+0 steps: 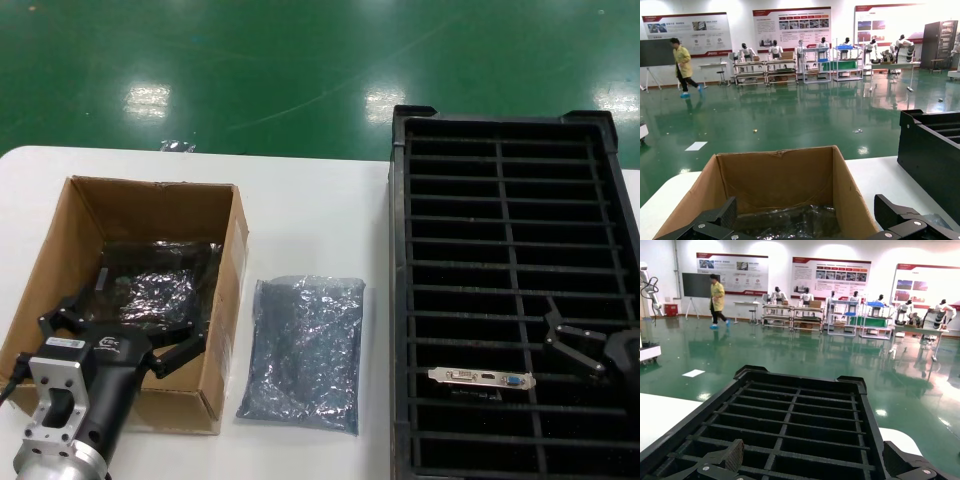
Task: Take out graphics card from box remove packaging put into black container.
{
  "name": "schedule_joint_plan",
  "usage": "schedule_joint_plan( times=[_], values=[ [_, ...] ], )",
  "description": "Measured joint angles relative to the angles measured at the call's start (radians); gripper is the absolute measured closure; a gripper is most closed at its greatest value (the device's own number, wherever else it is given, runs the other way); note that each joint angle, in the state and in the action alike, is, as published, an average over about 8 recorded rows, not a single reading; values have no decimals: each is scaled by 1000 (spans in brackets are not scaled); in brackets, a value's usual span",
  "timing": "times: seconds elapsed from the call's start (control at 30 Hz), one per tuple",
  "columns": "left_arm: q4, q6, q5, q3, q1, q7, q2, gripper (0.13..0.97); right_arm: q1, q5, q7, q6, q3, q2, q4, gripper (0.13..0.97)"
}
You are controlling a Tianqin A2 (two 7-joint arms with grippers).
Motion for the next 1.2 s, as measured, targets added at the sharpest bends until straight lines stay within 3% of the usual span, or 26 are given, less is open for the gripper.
schedule_joint_plan(
  times=[1.2],
  values=[
    [0, 0, 0, 0, 0, 0, 0, 132, 0, 0, 0, 0, 0, 0, 0, 129]
  ],
)
